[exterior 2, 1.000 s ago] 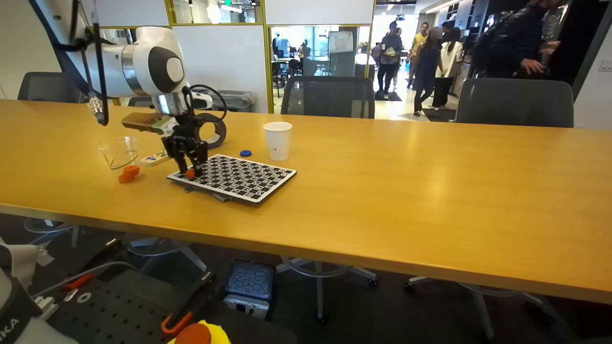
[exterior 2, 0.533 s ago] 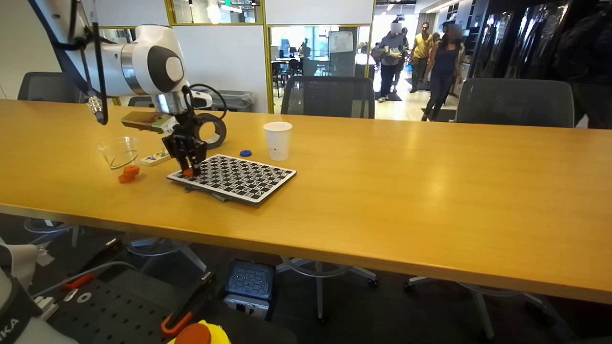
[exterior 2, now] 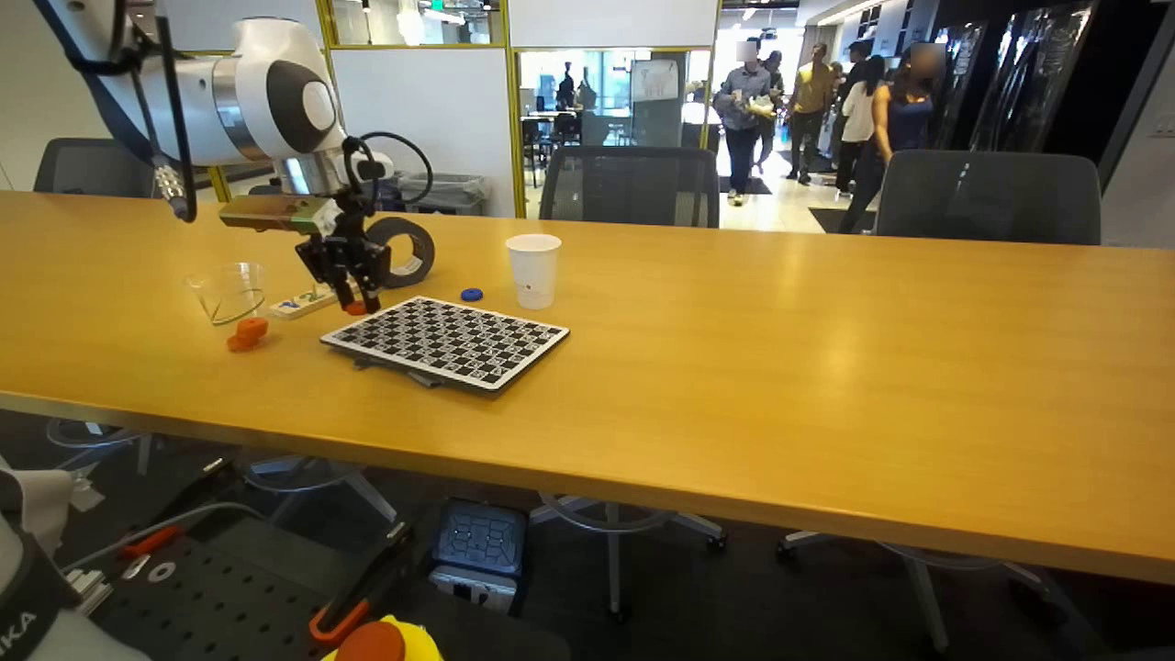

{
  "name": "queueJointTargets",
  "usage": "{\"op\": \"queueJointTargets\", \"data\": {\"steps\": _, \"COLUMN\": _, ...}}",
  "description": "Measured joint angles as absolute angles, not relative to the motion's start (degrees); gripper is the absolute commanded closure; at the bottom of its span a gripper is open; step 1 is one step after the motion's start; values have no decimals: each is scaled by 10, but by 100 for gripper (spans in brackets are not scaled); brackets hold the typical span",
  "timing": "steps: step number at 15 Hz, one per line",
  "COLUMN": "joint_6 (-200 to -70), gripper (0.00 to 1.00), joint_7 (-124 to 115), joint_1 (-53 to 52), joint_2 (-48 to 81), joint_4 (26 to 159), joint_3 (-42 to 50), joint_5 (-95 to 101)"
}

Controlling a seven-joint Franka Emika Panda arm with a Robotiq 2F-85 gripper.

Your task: Pick up the orange and blue objects on the table and put them in the two cups

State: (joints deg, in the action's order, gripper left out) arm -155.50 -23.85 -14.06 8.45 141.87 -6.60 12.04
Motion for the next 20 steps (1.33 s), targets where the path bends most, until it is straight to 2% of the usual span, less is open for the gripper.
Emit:
{"op": "queueJointTargets", "data": {"steps": 8, "joint_6": -1513, "gripper": 79, "joint_7": -306, "joint_1": -164, "joint_2": -1, "joint_4": 1431, "joint_3": -104, "joint_5": 240}}
{"op": "queueJointTargets", "data": {"steps": 20, "joint_6": -1511, "gripper": 79, "joint_7": -199, "joint_1": -191, "joint_2": -24, "joint_4": 1444, "joint_3": -197, "joint_5": 208}}
